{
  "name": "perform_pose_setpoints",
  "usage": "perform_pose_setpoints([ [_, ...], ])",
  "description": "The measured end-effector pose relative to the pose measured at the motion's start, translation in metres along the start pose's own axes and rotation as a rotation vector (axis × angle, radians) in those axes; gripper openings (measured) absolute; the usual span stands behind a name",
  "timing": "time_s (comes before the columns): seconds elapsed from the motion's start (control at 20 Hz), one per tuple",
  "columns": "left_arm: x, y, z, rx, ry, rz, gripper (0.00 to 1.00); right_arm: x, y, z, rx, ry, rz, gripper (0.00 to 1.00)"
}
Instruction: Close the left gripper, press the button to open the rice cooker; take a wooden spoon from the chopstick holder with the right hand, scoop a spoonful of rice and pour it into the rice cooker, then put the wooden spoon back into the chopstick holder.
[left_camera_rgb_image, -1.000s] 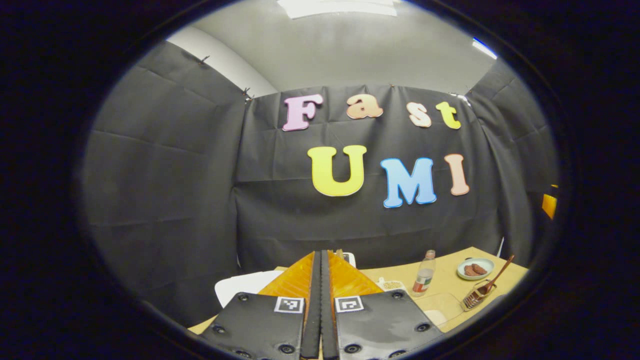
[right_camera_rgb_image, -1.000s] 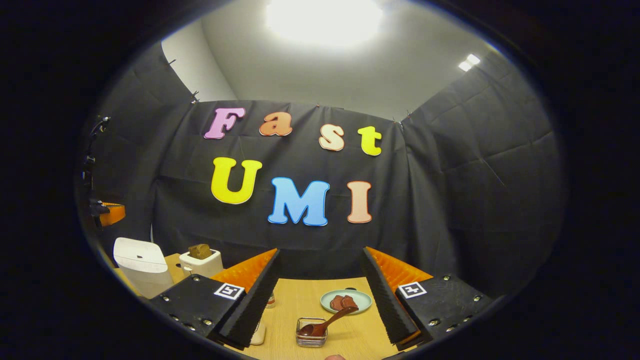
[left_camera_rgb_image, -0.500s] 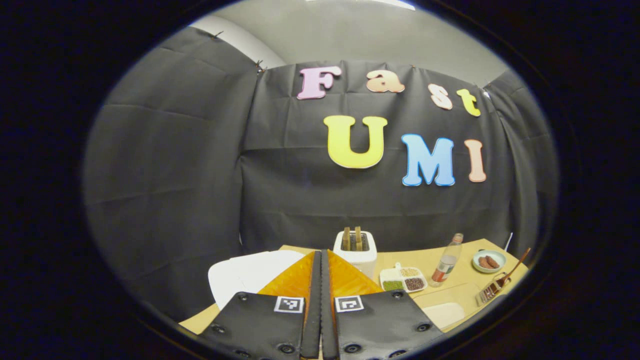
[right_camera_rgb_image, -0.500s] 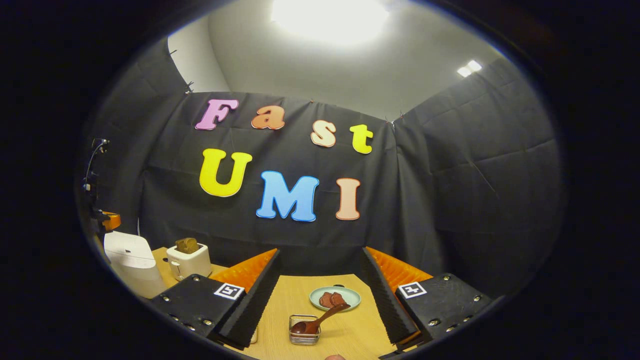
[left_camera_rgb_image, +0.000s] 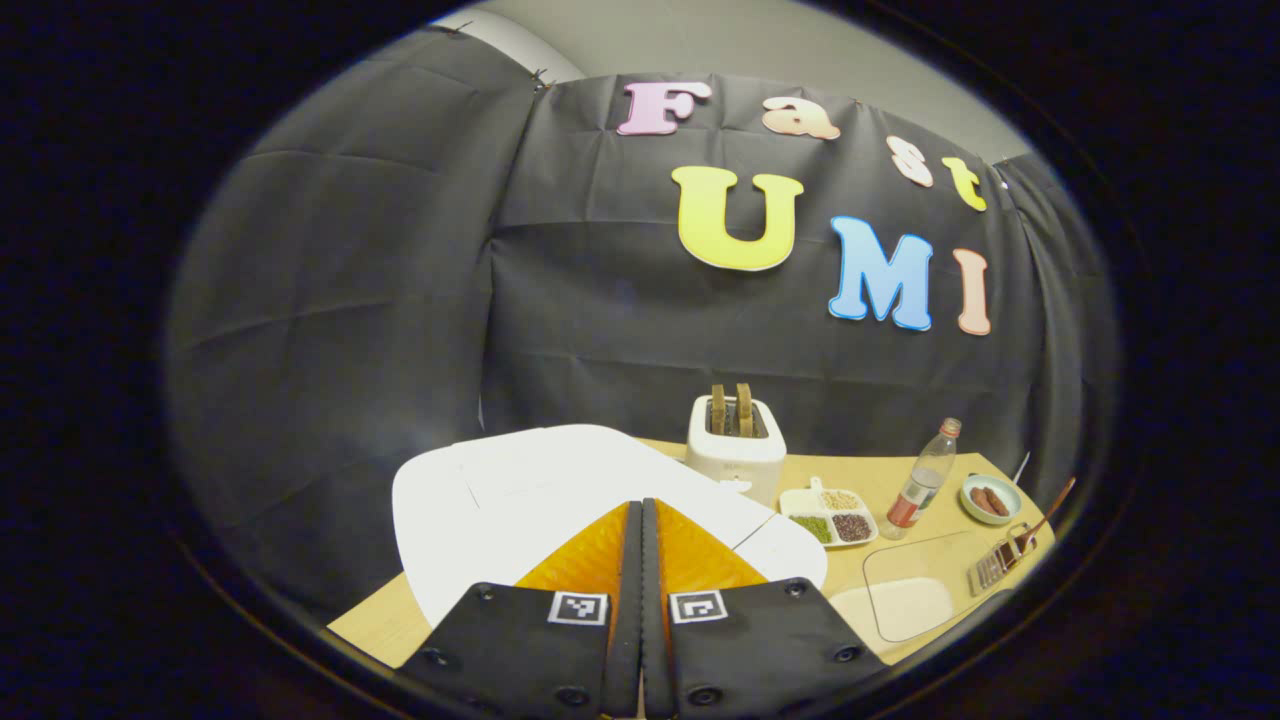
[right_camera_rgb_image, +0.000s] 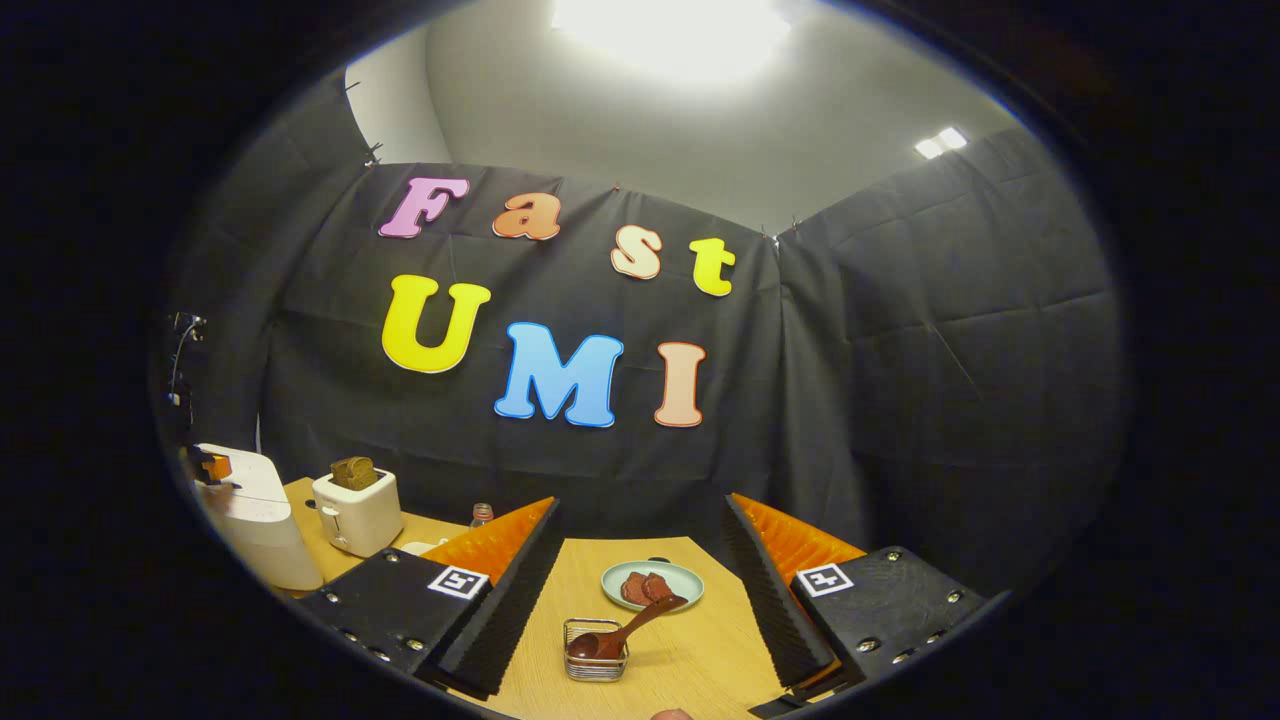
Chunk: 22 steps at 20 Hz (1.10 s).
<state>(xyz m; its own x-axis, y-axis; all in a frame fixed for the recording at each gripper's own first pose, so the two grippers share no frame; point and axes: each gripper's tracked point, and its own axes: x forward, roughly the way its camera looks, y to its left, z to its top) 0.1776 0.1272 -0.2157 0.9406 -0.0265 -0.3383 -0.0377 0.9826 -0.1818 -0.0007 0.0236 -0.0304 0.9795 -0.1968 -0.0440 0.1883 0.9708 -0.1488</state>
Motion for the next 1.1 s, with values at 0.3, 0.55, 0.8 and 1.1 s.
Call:
perform_pose_setpoints([
  [0.3, 0.000, 0.001, -0.013, 0.036, 0.033, -0.001, 0.10, 0.001, 0.000, 0.007, -0.016, -0.019, -0.004, 0.96],
  [0.55, -0.004, -0.001, -0.019, 0.023, 0.042, 0.032, 0.09, 0.000, -0.003, 0.008, -0.010, -0.027, -0.004, 0.96],
  [0.8, -0.018, 0.000, 0.020, 0.090, -0.057, 0.075, 0.09, -0.001, -0.010, 0.007, -0.001, -0.035, 0.005, 0.96],
  [1.1, -0.062, -0.001, 0.101, 0.085, -0.208, 0.098, 0.12, 0.006, -0.019, 0.008, 0.016, -0.044, 0.037, 0.96],
])
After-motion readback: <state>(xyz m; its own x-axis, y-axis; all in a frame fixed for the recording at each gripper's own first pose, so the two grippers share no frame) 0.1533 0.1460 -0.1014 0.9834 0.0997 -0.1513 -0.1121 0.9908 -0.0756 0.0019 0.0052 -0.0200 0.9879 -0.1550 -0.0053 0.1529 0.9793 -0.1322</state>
